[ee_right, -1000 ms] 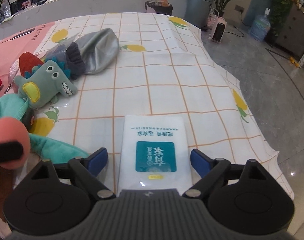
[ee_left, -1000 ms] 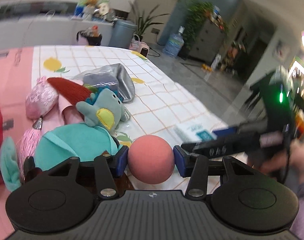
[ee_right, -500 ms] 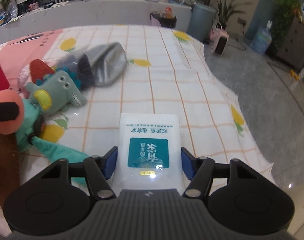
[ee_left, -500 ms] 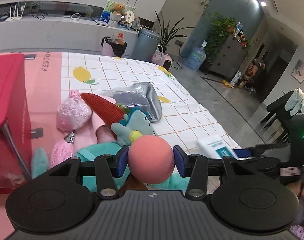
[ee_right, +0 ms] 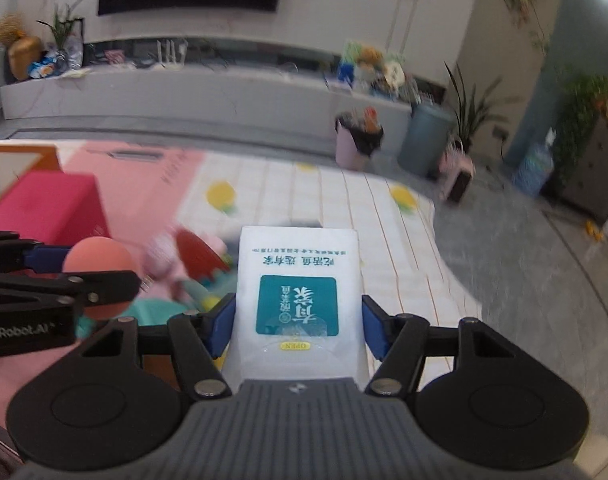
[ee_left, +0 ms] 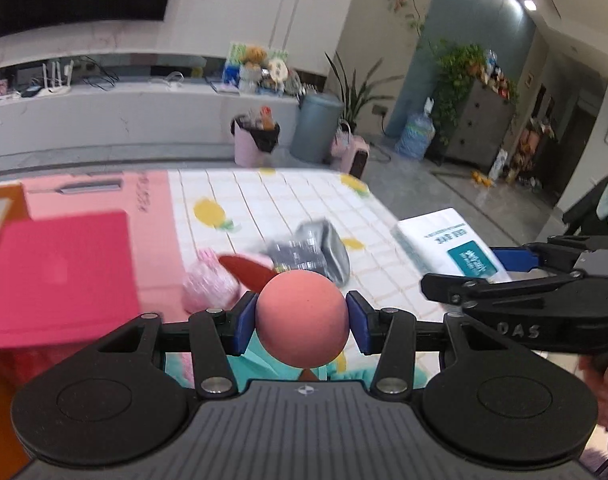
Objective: Organize soft objects
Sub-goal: 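Carry the pink ball and white packet in both tools over the orange box, then open the left tool to drop the pink ball into the orange box, then lower the white packet into the orange box and open the right tool, then move both tools back from the box toward the toy pile, then grasp the brown felt piece with the right tool and lift it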
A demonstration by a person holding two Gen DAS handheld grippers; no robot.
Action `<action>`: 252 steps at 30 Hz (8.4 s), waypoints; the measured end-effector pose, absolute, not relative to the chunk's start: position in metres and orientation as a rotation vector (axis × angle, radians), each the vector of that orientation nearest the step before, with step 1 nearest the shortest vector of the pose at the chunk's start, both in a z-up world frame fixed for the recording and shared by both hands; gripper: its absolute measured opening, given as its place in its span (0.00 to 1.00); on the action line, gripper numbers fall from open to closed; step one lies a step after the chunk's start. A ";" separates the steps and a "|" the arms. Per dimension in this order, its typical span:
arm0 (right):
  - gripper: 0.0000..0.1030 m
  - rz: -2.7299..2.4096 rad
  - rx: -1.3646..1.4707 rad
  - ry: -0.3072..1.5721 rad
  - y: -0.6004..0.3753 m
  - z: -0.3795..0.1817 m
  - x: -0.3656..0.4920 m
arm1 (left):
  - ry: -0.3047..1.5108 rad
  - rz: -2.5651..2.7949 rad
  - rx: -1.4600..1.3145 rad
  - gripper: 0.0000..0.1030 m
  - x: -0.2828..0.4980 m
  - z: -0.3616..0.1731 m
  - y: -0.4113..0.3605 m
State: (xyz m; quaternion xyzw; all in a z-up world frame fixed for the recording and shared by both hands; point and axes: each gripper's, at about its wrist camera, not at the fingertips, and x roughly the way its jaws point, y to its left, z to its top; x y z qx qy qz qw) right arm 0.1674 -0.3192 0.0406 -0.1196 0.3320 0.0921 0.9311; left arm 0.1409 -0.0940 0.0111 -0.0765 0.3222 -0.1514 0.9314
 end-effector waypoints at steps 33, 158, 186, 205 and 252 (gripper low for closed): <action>0.63 0.656 -0.317 0.659 -0.009 0.046 0.094 | 0.731 0.257 -0.133 0.53 0.067 0.030 0.134; 0.97 0.379 -0.178 0.771 -0.153 0.052 0.104 | 0.657 0.122 -0.217 0.84 0.046 0.074 0.063; 0.58 0.228 -0.242 1.128 -0.196 -0.084 0.158 | 0.768 -0.079 0.009 0.84 0.048 -0.007 -0.022; 0.12 0.279 -0.097 1.078 -0.225 -0.052 0.131 | 0.764 -0.065 0.018 0.84 0.048 -0.006 -0.019; 0.19 0.169 -0.162 0.982 -0.233 -0.047 0.121 | 0.816 -0.098 0.040 0.84 0.047 -0.022 -0.027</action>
